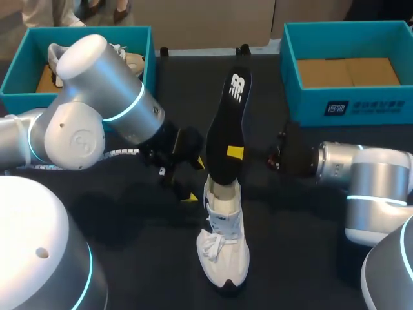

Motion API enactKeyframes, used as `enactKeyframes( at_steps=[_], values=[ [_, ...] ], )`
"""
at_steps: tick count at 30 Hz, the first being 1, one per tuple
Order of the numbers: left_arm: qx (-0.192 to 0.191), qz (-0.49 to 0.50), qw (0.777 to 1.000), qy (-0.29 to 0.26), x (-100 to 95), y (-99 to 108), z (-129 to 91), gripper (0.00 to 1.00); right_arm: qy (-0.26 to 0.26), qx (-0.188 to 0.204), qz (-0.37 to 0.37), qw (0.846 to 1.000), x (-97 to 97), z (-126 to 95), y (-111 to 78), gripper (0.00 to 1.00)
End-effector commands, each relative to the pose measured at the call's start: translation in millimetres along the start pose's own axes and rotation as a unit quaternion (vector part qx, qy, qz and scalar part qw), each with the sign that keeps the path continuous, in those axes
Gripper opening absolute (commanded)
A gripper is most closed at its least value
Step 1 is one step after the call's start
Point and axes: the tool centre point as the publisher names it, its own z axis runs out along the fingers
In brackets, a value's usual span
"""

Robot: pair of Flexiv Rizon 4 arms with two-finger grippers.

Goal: Take the shoe out of the shoebox, open the shoe tongue, remove and reinsert the insole, then place the shoe into the shoebox

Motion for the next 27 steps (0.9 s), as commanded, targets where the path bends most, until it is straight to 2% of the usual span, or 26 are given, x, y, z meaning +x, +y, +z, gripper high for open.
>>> enactKeyframes(
  at_steps=[1, 13, 27],
  values=[
    [0.000, 0.000, 1.000, 0.000, -0.2, 0, 0, 1.00, 0.004, -0.002, 0.001, 1.000, -0.8, 3, -6.1, 0.00],
    [0.000, 0.000, 1.000, 0.000, -0.2, 0, 0, 1.00, 0.000, -0.003, 0.001, 1.000, 4.6, -5, -13.1, 0.00],
    [0.000, 0.000, 1.000, 0.000, -0.2, 0, 0, 1.00, 0.013, 0.016, 0.010, 1.000, 0.2, 4, -31.7, 0.00]
  ],
)
